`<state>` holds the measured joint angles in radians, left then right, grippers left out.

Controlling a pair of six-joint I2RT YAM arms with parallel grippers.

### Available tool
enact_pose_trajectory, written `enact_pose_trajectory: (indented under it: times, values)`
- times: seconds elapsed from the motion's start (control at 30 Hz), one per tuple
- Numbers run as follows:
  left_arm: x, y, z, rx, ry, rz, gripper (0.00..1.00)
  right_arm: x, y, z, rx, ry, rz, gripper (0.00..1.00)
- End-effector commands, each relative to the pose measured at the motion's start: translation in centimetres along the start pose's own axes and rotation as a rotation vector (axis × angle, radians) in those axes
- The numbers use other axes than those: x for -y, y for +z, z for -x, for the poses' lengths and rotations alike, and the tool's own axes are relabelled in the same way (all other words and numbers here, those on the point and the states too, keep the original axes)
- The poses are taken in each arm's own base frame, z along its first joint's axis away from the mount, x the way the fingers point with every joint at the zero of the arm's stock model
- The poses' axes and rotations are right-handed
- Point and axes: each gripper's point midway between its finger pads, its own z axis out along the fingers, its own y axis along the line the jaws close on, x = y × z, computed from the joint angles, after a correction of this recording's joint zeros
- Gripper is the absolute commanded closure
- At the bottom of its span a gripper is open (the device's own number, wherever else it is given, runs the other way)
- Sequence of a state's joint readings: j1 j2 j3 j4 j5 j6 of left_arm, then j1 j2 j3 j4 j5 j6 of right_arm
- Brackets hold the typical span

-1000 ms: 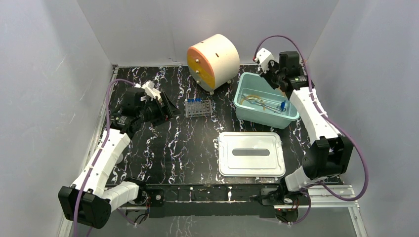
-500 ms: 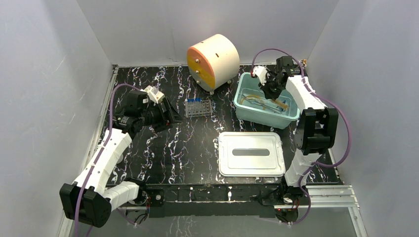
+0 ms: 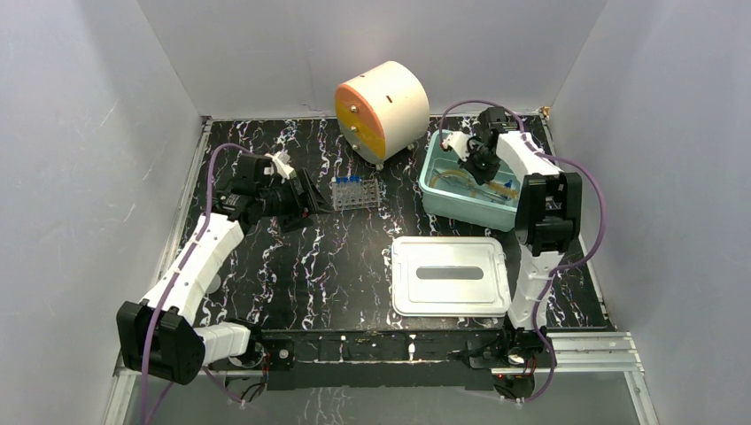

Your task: Organize the chemistry lab equipment

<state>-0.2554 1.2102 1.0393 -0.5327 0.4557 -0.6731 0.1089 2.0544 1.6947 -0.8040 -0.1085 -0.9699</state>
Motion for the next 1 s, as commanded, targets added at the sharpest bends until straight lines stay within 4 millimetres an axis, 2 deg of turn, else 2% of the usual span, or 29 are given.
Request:
enact_pose_trajectory:
  times: [0.0, 0.13, 0.23, 0.37, 0.47, 0.63, 0.8, 0.97]
  values:
    - [1.0, -1.0, 0.8, 0.016, 0.018, 0.000, 0.26, 1.3, -0.9, 1.7, 0.020, -0.023, -0.047, 0.96]
    - [0.7, -1.2, 1.4, 0.029, 0.028, 0.039, 0.26, 0.9, -0.4, 2.0, 0.019, -0.018, -0.024, 0.91]
    - [0.6, -1.3, 1.6, 0.031, 0.037, 0.053, 0.26, 1.0, -0.6, 2.4, 0.025, -0.012, -0.030, 0.80]
    - [0.3, -1.4, 1.7, 0.031, 0.048, 0.069, 0.26, 1.8, -1.7, 3.4, 0.060, 0.023, -0.072, 0.67]
    - [0.2, -1.6, 1.7, 0.029, 0.059, 0.078, 0.26, 2.4, -2.8, 4.7, 0.110, 0.060, -0.093, 0.63]
    - [0.3, -1.9, 1.6, 0.030, 0.069, 0.077, 0.26, 2.4, -5.0, 6.6, 0.182, 0.098, -0.091, 0.61]
    - [0.8, -1.9, 1.3, 0.013, 0.074, 0.047, 0.25, 2.6, -8.5, 8.5, 0.266, 0.153, -0.117, 0.61]
    - [1.2, -2.0, 1.0, 0.006, 0.076, 0.019, 0.25, 4.4, -12.5, 10.0, 0.319, 0.379, -0.217, 0.61]
